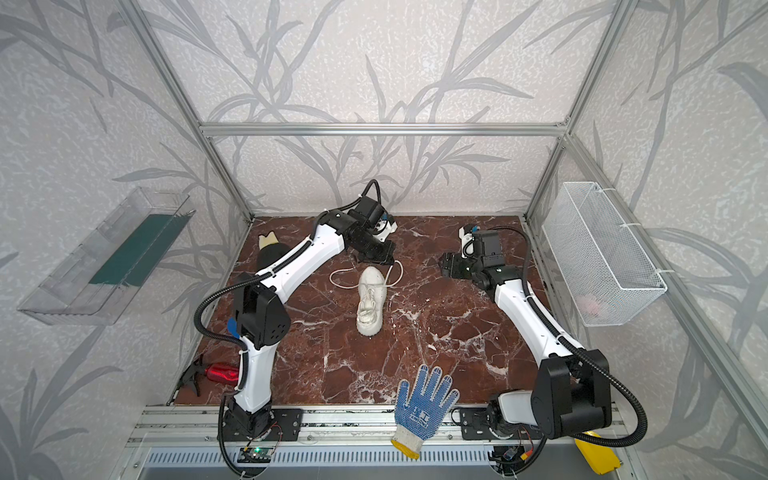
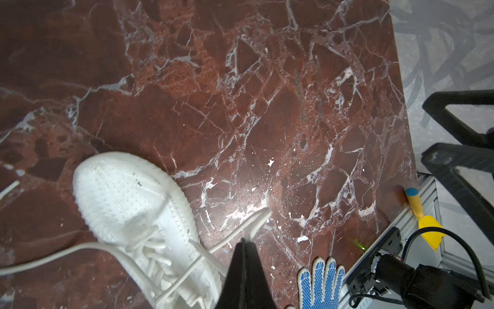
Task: Tie the shoes
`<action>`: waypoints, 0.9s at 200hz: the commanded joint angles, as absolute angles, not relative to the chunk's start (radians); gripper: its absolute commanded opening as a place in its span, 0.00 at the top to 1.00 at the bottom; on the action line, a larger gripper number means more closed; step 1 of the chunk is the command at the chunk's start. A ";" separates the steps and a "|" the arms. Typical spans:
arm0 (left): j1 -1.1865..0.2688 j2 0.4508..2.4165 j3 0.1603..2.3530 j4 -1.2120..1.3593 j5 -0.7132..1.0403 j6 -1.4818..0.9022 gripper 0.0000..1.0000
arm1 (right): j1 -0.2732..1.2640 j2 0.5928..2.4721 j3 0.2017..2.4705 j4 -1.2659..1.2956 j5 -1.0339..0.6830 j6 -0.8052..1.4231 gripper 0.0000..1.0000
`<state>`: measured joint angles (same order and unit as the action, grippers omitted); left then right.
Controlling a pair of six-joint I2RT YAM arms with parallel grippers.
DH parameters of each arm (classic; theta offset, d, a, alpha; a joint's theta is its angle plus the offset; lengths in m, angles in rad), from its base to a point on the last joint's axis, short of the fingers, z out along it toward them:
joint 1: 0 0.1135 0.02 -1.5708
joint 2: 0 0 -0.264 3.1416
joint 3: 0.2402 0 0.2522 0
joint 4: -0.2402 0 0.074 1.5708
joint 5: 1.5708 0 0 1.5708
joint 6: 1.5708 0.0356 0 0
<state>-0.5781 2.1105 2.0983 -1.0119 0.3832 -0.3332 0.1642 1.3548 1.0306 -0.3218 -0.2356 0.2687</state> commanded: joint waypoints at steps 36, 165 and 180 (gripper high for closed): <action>-0.586 2.074 2.214 -1.215 -0.069 -0.293 1.00 | 0.162 1.360 1.011 -0.301 -0.260 0.289 0.20; -0.631 1.867 1.794 -0.745 0.119 0.632 1.00 | 0.161 1.273 0.967 -0.408 -0.248 0.249 0.20; -0.626 1.836 1.700 -0.648 0.194 0.714 1.00 | 0.161 1.243 0.943 -0.412 -0.232 0.252 0.20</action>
<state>-0.6338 1.9106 1.7988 -0.7963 0.0288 0.4576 0.1646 1.3106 0.9787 -0.3714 -0.2619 0.2634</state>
